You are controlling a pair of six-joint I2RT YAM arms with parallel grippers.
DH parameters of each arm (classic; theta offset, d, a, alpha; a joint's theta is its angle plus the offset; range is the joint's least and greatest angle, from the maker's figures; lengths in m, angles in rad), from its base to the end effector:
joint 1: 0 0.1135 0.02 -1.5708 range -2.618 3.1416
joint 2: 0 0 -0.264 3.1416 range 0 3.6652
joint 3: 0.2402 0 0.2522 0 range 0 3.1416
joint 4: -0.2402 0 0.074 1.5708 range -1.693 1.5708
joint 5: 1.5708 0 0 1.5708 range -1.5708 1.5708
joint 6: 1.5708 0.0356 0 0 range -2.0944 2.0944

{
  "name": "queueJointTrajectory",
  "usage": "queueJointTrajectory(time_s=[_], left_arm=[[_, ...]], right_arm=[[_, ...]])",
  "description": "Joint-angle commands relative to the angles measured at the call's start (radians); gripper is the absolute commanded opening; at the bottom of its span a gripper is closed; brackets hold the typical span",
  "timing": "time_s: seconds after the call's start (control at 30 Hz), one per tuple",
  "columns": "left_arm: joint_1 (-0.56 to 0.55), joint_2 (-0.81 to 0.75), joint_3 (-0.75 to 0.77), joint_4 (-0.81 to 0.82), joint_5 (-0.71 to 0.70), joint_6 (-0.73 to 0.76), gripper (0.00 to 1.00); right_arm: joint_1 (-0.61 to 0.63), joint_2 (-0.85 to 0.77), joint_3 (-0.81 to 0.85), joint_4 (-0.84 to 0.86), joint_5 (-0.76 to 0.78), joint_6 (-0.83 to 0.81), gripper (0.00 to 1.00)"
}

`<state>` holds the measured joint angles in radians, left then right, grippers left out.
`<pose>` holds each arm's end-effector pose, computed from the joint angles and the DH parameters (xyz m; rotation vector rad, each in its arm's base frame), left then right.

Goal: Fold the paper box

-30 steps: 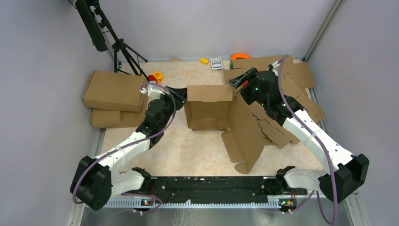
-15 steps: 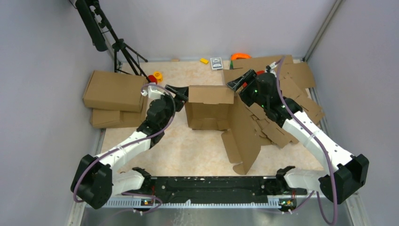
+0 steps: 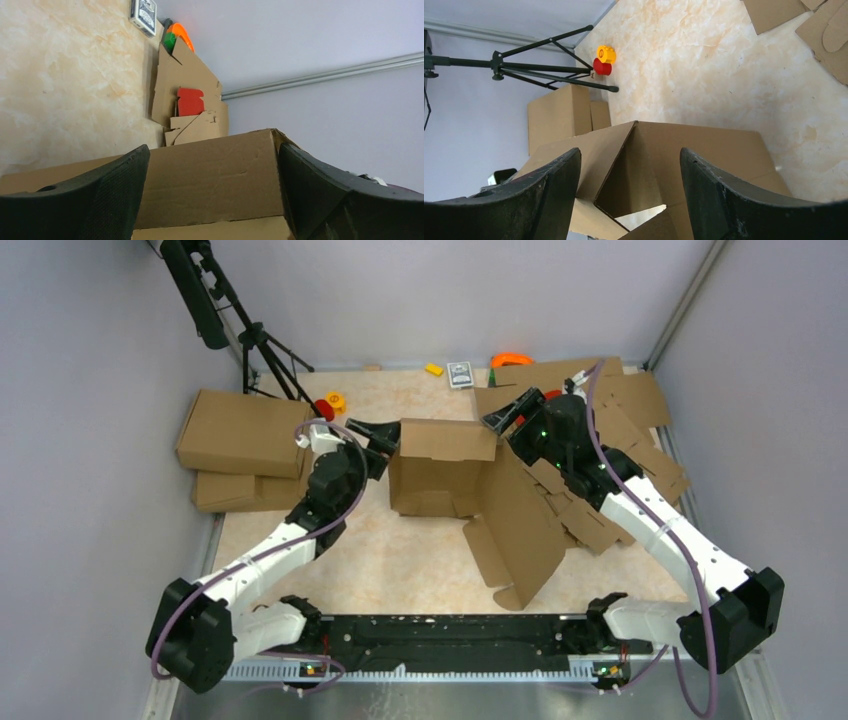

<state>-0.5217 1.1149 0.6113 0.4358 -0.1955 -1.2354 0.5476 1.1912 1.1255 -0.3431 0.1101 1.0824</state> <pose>0.2253 -0.1216 0.2775 -0.7691 1.5995 -1.1607 0.2333 0.1377 0.3590 0.6289 2.0075 0.9251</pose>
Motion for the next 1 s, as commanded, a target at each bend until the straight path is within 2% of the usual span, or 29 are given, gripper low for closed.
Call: queueJointTrajectory(time_s=[0.0,0.1,0.17,0.33,0.4,0.57,0.77,0.83,0.97], left_arm=[[0.009,-0.057,0.031,0.016,0.006,0.007,0.97],[0.019,-0.066,0.030,0.015,0.019,-0.004,0.83],[0.023,-0.067,0.031,-0.003,0.016,-0.014,0.79],[0.036,-0.067,0.036,-0.022,0.026,-0.022,0.88],[0.053,-0.075,0.036,-0.024,0.041,-0.024,0.98],[0.114,-0.077,0.042,0.001,0.139,-0.039,0.99],[0.163,-0.098,0.035,-0.007,0.171,-0.053,0.98],[0.180,-0.100,0.027,-0.002,0.190,-0.064,0.93],[0.211,-0.090,0.016,0.003,0.236,-0.069,0.67]], right_arm=[[0.013,-0.013,0.018,0.020,-0.006,-0.029,0.71],[0.012,-0.012,0.019,0.018,0.000,-0.033,0.71],[0.012,-0.013,0.022,0.019,-0.001,-0.034,0.71],[0.012,-0.010,0.024,0.019,0.001,-0.036,0.71],[0.012,-0.010,0.024,0.019,0.002,-0.037,0.71],[0.012,-0.009,0.025,0.022,-0.004,-0.039,0.71],[0.012,-0.002,0.023,0.028,-0.015,-0.041,0.71],[0.012,0.000,0.022,0.027,-0.016,-0.043,0.70],[0.012,0.010,0.029,0.031,-0.021,-0.047,0.70]])
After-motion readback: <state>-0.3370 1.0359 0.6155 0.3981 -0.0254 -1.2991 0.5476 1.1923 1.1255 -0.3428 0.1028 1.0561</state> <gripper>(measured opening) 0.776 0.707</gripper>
